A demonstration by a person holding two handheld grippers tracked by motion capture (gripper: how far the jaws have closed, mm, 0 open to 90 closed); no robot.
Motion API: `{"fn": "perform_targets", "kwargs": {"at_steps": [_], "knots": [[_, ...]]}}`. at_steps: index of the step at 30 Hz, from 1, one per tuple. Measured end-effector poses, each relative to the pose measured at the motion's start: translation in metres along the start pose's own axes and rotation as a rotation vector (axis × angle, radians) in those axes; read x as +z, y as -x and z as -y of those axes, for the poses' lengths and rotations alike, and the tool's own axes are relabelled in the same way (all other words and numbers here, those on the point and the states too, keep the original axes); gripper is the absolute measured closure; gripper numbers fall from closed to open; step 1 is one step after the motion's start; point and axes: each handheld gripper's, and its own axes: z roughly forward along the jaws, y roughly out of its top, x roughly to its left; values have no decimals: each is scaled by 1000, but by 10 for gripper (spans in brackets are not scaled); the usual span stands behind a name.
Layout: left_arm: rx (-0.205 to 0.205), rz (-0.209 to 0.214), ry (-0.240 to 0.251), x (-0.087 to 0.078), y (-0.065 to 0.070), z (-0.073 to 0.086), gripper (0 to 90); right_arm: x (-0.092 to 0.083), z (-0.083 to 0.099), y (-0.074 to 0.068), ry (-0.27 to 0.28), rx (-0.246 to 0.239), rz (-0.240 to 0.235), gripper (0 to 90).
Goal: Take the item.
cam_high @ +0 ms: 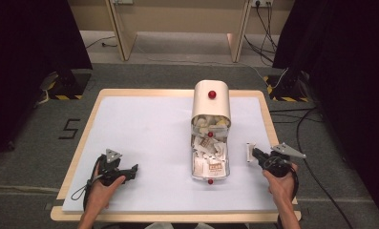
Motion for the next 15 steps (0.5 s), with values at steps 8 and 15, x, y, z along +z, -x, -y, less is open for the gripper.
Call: {"fn": "perform_targets", "kwargs": {"at_steps": [8, 15], "knots": [[0, -1, 0, 0, 0, 0, 106, 1, 1, 1, -9, 5, 3, 863], [2, -1, -2, 0, 0, 0, 106, 4, 3, 3, -24, -4, 8, 862]]}}
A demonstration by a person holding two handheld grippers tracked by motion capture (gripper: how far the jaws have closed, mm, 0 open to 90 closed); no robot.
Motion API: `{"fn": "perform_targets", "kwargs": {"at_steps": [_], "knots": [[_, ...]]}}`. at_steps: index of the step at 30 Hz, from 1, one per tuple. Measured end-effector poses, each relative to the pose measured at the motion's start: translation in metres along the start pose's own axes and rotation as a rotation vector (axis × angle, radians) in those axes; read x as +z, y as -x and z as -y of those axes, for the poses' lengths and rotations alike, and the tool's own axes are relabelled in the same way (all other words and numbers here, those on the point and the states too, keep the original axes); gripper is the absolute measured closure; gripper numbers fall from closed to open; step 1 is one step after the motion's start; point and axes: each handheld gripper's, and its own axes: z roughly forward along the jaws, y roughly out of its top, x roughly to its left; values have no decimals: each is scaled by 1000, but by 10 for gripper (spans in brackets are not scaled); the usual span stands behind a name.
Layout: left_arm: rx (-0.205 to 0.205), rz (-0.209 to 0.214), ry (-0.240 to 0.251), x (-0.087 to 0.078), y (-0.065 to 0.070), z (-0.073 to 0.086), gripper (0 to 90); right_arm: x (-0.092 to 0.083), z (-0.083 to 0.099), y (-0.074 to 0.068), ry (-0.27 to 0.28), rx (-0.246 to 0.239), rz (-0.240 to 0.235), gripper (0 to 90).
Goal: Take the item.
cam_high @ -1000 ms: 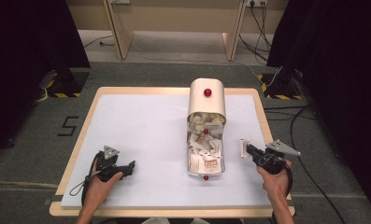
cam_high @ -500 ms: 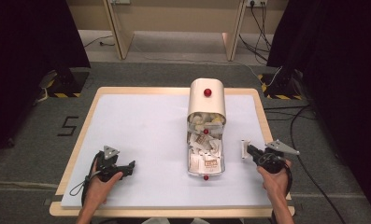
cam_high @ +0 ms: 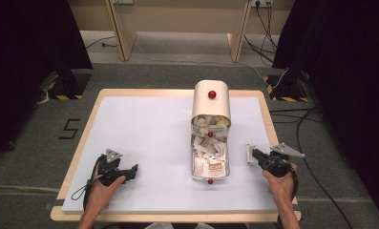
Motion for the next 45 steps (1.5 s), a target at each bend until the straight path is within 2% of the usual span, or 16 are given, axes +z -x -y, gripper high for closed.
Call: {"fn": "perform_targets", "kwargs": {"at_steps": [5, 10, 15, 18, 24, 26, 32, 40, 42, 45], "knots": [[0, 0, 0, 0, 0, 0, 106, 1, 2, 2, -20, 11, 10, 861], [0, 1, 0, 0, 0, 0, 106, 2, 3, 5, -35, -4, 28, 859], [0, 0, 0, 0, 0, 0, 106, 3, 4, 7, -58, -26, 66, 841], [0, 0, 0, 0, 0, 0, 106, 3, 5, 8, -66, -20, 76, 833], [0, 0, 0, 0, 0, 0, 106, 4, 5, 7, -77, -40, 92, 824], [0, 0, 0, 0, 0, 0, 106, 5, 5, 7, -88, -65, 114, 806], [0, 0, 0, 0, 0, 0, 106, 5, 6, 9, -99, -76, 145, 776], [1, 0, 0, 0, 0, 0, 106, 4, 8, 15, -102, -51, 159, 719], [0, 0, 0, 0, 0, 0, 106, 3, 9, 17, -96, -13, 167, 640], [0, 0, 0, 0, 0, 0, 106, 2, 8, 18, -76, 12, 174, 566]]}}
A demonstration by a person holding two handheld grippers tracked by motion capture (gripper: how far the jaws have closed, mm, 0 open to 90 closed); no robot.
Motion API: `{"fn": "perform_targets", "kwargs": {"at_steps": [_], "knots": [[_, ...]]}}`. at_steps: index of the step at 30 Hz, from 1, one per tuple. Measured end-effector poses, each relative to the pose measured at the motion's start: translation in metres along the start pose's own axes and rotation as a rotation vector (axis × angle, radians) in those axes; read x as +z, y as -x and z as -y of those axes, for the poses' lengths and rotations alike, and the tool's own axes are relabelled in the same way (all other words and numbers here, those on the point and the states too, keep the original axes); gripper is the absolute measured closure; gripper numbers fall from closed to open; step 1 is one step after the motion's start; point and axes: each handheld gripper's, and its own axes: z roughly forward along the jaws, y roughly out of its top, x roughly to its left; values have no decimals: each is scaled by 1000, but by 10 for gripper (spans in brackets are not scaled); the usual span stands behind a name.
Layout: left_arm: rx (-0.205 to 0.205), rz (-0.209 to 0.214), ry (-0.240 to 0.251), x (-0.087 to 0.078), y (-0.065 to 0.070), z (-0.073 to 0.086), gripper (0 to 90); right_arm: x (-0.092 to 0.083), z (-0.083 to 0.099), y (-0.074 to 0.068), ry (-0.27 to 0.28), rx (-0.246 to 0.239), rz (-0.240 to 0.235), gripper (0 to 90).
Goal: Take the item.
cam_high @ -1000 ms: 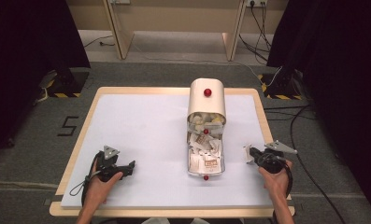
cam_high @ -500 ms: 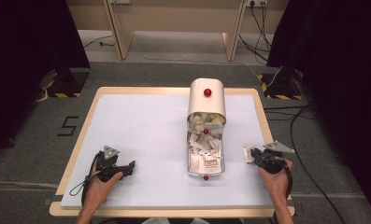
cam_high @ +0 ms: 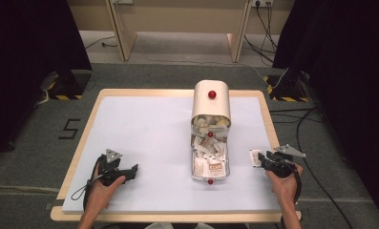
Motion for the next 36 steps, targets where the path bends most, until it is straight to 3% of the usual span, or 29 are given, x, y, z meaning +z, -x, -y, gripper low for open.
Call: {"fn": "perform_targets", "kwargs": {"at_steps": [8, 22, 36], "knots": [[-1, 0, 0, 0, 0, 0, 106, -2, -2, -6, 9, -1, -10, 419], [-2, 0, 2, 0, 0, 0, 106, -10, -1, -15, 20, 23, -13, 268], [-4, 1, 3, 0, 0, 0, 107, -19, -1, -29, 34, -8, -42, 240]]}}
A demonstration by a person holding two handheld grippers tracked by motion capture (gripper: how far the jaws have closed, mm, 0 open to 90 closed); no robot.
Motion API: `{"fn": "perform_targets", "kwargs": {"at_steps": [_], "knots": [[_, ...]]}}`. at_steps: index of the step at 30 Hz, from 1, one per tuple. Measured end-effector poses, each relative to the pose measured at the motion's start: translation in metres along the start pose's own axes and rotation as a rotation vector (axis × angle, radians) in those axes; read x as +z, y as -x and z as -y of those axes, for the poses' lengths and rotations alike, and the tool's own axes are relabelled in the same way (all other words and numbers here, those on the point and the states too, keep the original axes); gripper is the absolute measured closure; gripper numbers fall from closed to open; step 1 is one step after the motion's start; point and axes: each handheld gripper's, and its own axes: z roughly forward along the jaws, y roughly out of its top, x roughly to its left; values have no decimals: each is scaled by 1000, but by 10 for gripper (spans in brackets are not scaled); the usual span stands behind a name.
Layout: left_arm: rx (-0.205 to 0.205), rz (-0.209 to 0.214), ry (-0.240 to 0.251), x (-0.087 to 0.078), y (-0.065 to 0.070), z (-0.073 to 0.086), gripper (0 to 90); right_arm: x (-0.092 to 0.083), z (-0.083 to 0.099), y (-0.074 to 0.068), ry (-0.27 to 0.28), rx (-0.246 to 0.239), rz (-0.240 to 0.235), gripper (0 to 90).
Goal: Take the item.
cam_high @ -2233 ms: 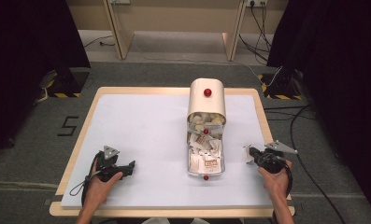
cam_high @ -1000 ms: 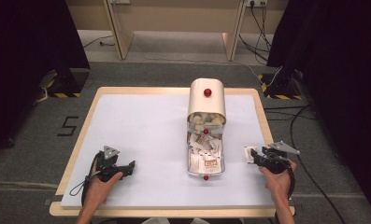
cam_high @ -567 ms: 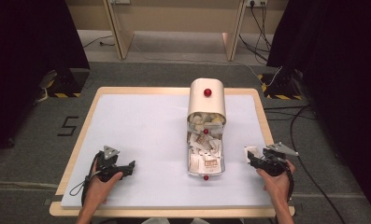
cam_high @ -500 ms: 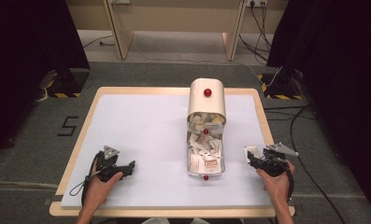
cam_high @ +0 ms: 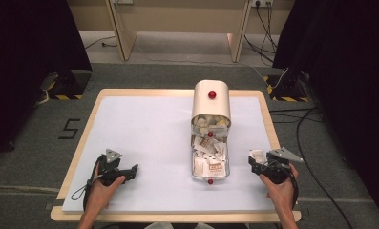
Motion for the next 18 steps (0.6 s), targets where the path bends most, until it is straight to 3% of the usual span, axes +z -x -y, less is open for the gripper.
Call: {"fn": "perform_targets", "kwargs": {"at_steps": [18], "knots": [[-1, 1, 1, 0, 0, 0, 107, -14, 7, -16, 10, -27, -44, 196]]}}
